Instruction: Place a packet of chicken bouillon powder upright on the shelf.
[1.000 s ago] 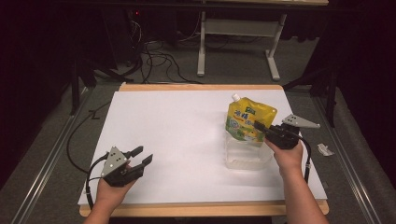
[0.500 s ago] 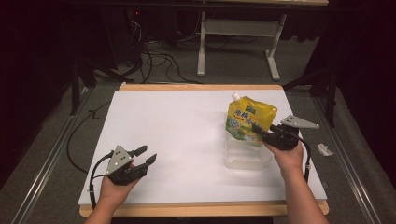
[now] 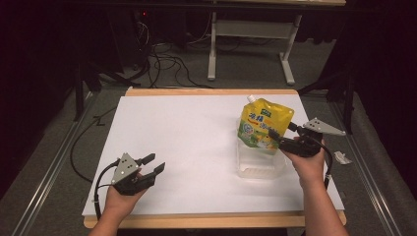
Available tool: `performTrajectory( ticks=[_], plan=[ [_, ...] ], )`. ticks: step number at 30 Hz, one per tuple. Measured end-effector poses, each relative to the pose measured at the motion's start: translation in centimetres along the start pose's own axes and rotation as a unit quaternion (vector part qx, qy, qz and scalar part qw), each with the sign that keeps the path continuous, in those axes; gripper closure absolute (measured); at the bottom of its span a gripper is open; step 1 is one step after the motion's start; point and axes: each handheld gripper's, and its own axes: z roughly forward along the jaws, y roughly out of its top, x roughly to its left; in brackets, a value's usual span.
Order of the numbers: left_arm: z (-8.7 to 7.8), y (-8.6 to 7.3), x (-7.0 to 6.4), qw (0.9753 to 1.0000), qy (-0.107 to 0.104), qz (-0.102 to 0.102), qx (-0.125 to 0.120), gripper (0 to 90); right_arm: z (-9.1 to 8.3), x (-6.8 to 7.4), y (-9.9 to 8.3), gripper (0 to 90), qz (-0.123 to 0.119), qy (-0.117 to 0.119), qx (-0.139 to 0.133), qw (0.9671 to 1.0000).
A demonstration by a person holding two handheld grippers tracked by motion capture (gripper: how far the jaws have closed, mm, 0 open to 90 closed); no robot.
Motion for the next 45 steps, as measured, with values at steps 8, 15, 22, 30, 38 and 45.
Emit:
performTrajectory(
  ticks=[8,15,22,30,38,45],
  plan=[
    [0.1,-0.1,-0.1,1.0,-0.003,0.0,0.004,50.9,-2.2,1.1,2.0,21.2,-0.01,-0.004,-0.039,0.9992],
    [0.1,-0.1,-0.2,1.0,-0.004,-0.002,0.006,50.7,-3.3,2.9,3.4,20.7,-0.039,-0.009,-0.058,0.9975],
    [0.1,0.0,-0.2,1.0,-0.005,-0.006,0.004,50.6,-3.1,5.2,3.9,20.8,-0.057,0.026,-0.063,0.9961],
    [0.3,-0.4,-0.4,0.9999,-0.006,-0.003,0.014,48.7,-0.5,8.5,2.3,19.2,-0.062,0.075,-0.033,0.9947],
    [0.7,-1.0,-0.7,0.9995,-0.007,0.0,0.029,44.3,3.6,12.8,-1.5,18.9,-0.077,0.13,0.038,0.9878],
    [0.7,-1.0,-0.5,0.9993,-0.005,-0.007,0.037,40.7,5.2,14.9,-3.2,19.0,-0.101,0.151,0.078,0.9803]
  ],
)
